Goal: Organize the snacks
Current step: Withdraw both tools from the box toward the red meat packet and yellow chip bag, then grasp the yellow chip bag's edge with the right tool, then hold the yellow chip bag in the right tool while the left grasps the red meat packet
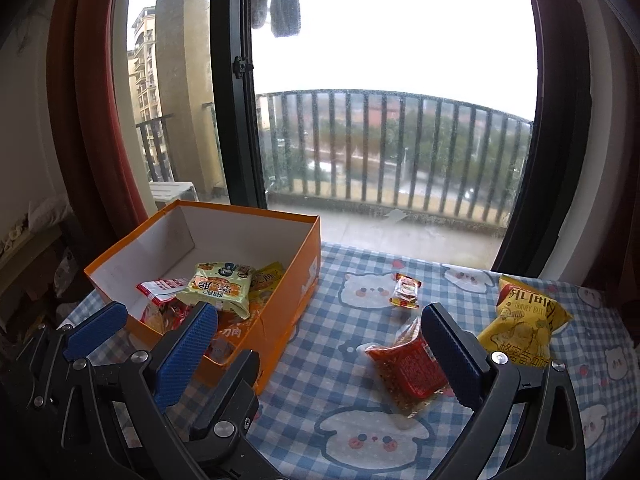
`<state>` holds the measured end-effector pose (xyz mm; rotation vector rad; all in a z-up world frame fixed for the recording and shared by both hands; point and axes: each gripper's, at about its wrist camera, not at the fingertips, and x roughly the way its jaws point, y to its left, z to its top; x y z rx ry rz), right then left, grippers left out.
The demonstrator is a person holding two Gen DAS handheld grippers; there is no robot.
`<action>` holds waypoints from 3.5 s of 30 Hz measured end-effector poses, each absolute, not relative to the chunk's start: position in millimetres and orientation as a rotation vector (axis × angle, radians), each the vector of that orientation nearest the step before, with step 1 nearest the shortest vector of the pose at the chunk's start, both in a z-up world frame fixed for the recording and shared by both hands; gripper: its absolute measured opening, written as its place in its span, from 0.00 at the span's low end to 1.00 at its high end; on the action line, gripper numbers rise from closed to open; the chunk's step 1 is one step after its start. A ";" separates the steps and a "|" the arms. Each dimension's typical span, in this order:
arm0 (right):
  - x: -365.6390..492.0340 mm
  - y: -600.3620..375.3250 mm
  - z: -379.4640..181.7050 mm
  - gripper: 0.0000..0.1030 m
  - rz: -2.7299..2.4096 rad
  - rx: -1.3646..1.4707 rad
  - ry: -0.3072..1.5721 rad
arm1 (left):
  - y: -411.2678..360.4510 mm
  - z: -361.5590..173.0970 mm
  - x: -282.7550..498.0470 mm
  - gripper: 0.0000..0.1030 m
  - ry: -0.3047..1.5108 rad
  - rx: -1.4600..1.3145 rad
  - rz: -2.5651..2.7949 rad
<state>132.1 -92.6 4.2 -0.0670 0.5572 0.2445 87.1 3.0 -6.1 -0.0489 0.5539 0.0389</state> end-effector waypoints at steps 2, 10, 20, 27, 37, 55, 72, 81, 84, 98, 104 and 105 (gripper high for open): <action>128.4 -100.4 3.1 1.00 0.232 -0.067 0.554 | -3.8 -7.3 84.9 0.96 0.552 -0.044 0.027; 117.0 -133.7 -2.4 1.00 0.192 -0.062 0.540 | -35.0 -12.7 81.1 0.96 0.545 -0.033 -0.019; 110.3 -177.1 -12.8 1.00 0.156 -0.066 0.520 | -79.2 -24.4 82.7 0.96 0.548 -0.004 -0.088; 108.4 -208.6 -20.9 1.00 0.110 -0.065 0.504 | -111.5 -31.0 85.3 0.96 0.552 0.022 -0.143; 109.8 -252.4 -38.8 1.00 0.070 -0.065 0.489 | -157.5 -46.5 97.0 0.96 0.593 0.074 -0.206; 157.3 -316.1 -80.6 0.94 0.012 0.034 0.583 | -216.0 -80.6 146.3 0.96 0.667 0.160 -0.218; 198.3 -323.8 -125.3 0.72 0.019 0.022 0.707 | -223.7 -120.5 179.4 0.96 0.769 0.169 -0.199; 204.0 -322.0 -133.8 0.40 0.020 -0.006 0.736 | -222.3 -126.7 181.6 0.96 0.788 0.171 -0.202; 203.8 -321.7 -133.3 0.35 0.027 -0.003 0.738 | -222.3 -126.3 181.8 0.96 0.784 0.177 -0.200; 203.7 -305.7 -129.1 0.14 0.030 0.020 0.736 | -203.6 -115.9 182.3 0.96 0.750 0.223 -0.195; 212.6 -289.5 -127.2 0.14 0.024 0.028 0.744 | -186.0 -113.3 191.0 0.96 0.747 0.222 -0.194; 214.2 -285.6 -127.0 0.14 0.022 0.027 0.746 | -183.1 -113.6 192.6 0.96 0.749 0.225 -0.194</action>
